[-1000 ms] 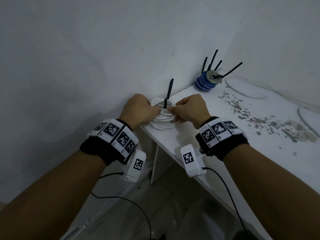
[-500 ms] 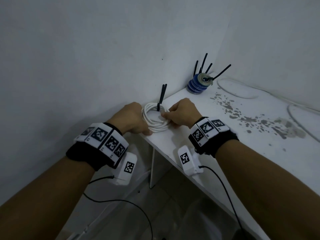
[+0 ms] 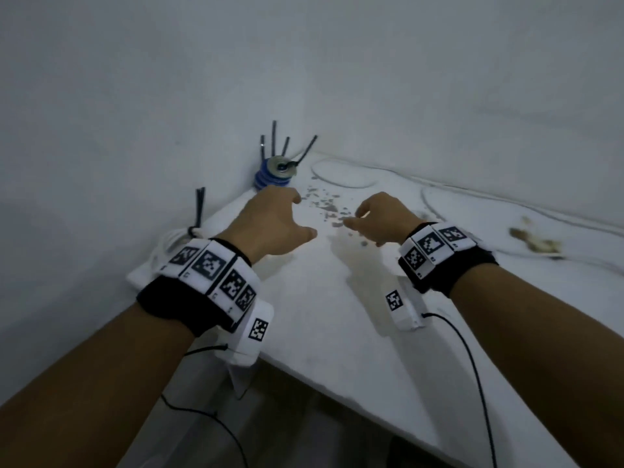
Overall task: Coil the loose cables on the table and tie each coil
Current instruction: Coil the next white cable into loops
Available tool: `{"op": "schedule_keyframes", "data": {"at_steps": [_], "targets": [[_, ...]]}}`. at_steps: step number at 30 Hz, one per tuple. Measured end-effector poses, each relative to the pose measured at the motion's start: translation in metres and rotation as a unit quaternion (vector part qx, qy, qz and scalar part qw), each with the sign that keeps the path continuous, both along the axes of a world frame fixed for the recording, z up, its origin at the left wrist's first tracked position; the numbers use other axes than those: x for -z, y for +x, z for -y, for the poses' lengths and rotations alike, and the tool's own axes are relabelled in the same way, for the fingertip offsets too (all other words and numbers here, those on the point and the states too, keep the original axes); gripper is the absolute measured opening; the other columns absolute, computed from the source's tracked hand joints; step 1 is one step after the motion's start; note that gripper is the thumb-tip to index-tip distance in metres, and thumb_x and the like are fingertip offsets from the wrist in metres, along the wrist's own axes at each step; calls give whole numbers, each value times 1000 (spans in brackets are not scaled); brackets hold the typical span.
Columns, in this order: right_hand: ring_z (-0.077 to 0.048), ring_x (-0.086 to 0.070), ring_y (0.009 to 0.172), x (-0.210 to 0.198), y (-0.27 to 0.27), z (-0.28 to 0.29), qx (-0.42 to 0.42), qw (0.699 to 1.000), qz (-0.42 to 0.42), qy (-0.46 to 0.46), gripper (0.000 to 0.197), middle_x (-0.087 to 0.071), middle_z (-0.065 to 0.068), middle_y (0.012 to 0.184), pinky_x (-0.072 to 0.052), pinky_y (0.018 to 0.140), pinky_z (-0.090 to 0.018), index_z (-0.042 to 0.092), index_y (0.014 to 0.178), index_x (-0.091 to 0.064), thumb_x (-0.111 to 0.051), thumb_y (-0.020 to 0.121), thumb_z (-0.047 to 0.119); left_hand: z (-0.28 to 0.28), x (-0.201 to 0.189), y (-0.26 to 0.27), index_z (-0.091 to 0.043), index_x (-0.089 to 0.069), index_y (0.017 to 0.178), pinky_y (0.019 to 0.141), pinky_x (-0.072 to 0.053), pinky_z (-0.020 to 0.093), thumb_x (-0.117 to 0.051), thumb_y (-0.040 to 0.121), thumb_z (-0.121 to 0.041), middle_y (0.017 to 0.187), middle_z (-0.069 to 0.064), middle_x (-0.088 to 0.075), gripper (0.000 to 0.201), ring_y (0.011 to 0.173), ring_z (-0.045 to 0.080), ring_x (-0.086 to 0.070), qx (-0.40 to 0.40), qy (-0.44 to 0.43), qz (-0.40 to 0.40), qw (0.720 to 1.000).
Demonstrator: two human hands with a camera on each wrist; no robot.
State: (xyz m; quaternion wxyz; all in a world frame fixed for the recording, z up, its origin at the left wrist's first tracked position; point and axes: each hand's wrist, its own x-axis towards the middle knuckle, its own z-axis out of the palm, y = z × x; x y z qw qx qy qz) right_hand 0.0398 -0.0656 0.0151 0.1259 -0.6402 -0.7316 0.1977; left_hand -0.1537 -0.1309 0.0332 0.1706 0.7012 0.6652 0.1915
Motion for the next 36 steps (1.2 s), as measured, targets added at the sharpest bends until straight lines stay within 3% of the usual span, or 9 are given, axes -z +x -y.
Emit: {"op": "schedule_keyframes", "data": {"at_steps": [5, 8, 11, 15, 20, 24, 28, 31, 36], "targets": [[-20, -53, 62, 9, 116, -6, 107, 970, 216, -38, 30, -55, -5, 73, -39, 52, -26, 4, 86, -57, -58, 96, 32, -38, 8, 95, -18, -50, 139, 105, -43, 36, -74, 84, -45, 147, 2, -46, 67, 130, 20, -49, 111, -36, 33, 993], [-23, -56, 71, 13, 160, -11, 123, 957, 254, -74, 16, -57, -4, 80, -44, 60, -29, 4, 93, -57, -54, 96, 20, -57, 13, 147, -20, -50, 139, 96, -41, 30, -74, 85, -43, 145, 2, -47, 63, 128, 19, -49, 157, -48, 35, 986], [-26, -59, 86, 18, 184, -19, 95, 959, 257, -77, 20, -64, -11, 108, -46, 69, -30, 4, 108, -59, -54, 95, 18, -75, 18, 188, -20, -51, 139, 95, -43, 31, -74, 85, -42, 143, 1, -47, 63, 125, 19, -52, 180, -53, 24, 982], [-24, -53, 72, 15, 198, -14, 60, 960, 269, -59, 18, -53, -9, 85, -41, 59, -29, 8, 78, -44, -54, 93, 11, -92, 27, 225, -20, -45, 144, 96, -40, 29, -76, 84, -33, 146, 6, -43, 69, 127, 23, -50, 215, -27, -47, 975], [-23, -61, 89, 8, 205, 4, -17, 987, 162, -14, 25, -64, -5, 104, -48, 70, -31, 12, 113, -65, -50, 94, 14, -97, 41, 253, -21, -64, 130, 95, -46, 34, -71, 88, -24, 128, 7, -63, 43, 116, 25, -58, 259, 21, -88, 962], [-17, -56, 79, -2, 224, 27, -20, 991, 66, 112, 18, -59, 0, 92, -43, 65, -28, 15, 104, -66, -52, 98, 23, -90, 38, 254, -19, -75, 92, 68, -45, 31, -59, 96, -27, 82, 5, -70, 19, 82, 27, -65, 220, 82, 24, 972], [-13, -53, 64, -5, 259, 54, 32, 982, 50, 181, 28, -59, 3, 74, -38, 55, -24, 14, 78, -55, -53, 100, 31, -79, 20, 232, -17, -74, 86, 50, -52, 25, -58, 97, -23, 76, 3, -70, 20, 63, 16, -65, 119, 131, 203, 963], [-10, -57, 65, -2, 286, 78, 88, 977, 17, 195, 33, -60, 8, 71, -41, 57, -22, 23, 72, -54, -48, 102, 35, -76, 1, 208, -7, -72, 96, 67, -61, 30, -59, 98, -18, 81, 9, -72, 18, 68, 19, -68, 27, 103, 416, 903], [-14, -52, 59, 17, 288, 109, 142, 970, -57, 188, 32, -57, 6, 64, -36, 56, -29, 20, 75, -58, -44, 104, 27, -52, -8, 180, 6, -61, 99, 63, -61, 27, -55, 100, -10, 89, 22, -68, 16, 73, 23, -70, -14, -57, 613, 788]]}}
